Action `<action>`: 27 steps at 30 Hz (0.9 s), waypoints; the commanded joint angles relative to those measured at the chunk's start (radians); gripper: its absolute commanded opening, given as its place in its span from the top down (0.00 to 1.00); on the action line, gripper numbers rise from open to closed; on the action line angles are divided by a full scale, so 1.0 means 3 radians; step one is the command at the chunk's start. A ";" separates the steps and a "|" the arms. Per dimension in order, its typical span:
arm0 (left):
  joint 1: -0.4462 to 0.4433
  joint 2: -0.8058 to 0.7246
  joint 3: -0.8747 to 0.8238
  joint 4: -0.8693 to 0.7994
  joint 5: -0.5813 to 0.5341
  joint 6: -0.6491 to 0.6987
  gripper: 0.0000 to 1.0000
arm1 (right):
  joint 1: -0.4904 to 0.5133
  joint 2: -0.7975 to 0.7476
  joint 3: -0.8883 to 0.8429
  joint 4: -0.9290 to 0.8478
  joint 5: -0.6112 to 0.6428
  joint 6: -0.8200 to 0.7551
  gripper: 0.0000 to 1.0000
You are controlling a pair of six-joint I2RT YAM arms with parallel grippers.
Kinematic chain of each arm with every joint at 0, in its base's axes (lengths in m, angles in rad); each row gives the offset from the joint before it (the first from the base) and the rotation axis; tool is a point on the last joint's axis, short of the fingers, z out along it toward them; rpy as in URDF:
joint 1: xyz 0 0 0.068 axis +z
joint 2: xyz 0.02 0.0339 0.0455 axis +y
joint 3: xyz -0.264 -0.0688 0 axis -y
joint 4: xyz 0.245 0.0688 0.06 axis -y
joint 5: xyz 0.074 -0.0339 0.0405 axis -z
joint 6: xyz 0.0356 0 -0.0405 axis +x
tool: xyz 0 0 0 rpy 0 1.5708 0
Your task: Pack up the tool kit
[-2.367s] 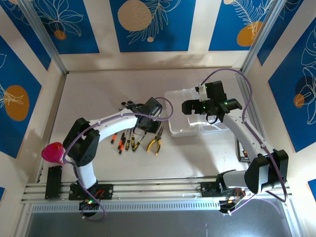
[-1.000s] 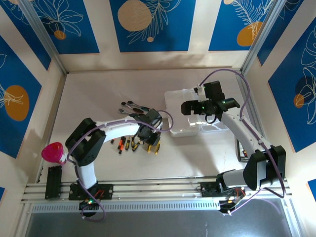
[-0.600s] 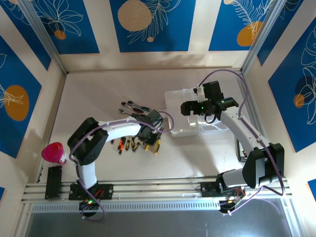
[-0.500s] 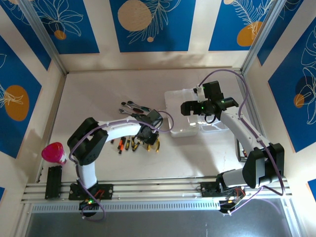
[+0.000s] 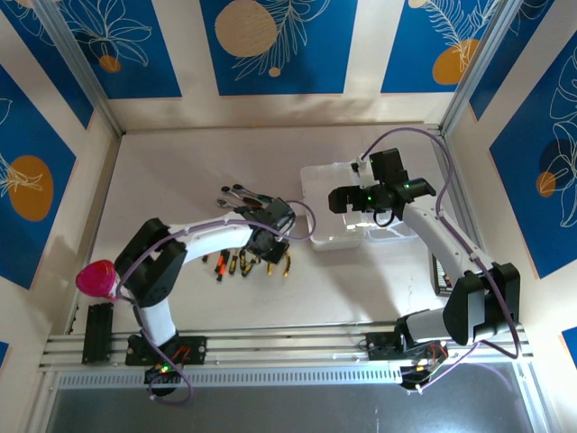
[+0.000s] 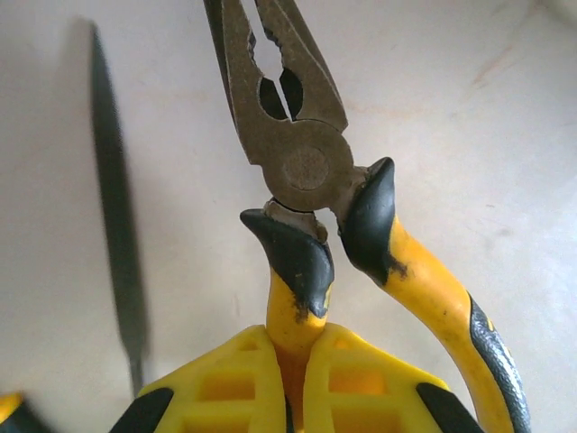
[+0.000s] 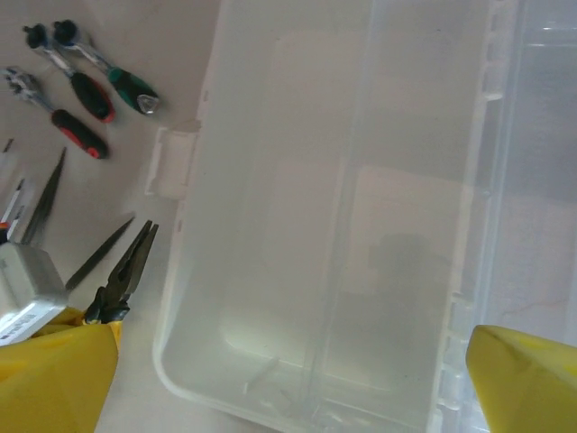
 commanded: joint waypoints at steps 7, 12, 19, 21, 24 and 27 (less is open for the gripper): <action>0.0070 -0.0653 0.0324 0.0309 0.0196 0.0120 1.00 | 0.0224 -0.0276 0.0135 0.0230 -0.0837 0.0250 0.01; 0.0077 -0.0546 0.0623 0.0610 0.0506 0.0145 1.00 | 0.0377 -0.0180 0.0048 0.0696 -0.0951 0.0700 0.04; 0.0082 -0.0457 0.0756 0.0783 0.0712 0.0178 1.00 | 0.0403 -0.0008 0.0073 0.0920 -0.0685 0.1073 0.22; 0.0092 -0.0453 0.0736 0.0834 0.0764 0.0176 1.00 | 0.0405 0.0029 0.0086 0.0948 -0.0649 0.1121 0.28; 0.0120 -0.0460 0.0681 0.0941 0.0855 0.0159 1.00 | 0.0404 0.0102 0.0116 0.0974 -0.0662 0.1159 0.32; 0.0172 -0.0477 0.0611 0.1088 0.0981 0.0120 1.00 | 0.0413 0.0180 0.0137 0.1004 -0.0663 0.1184 0.35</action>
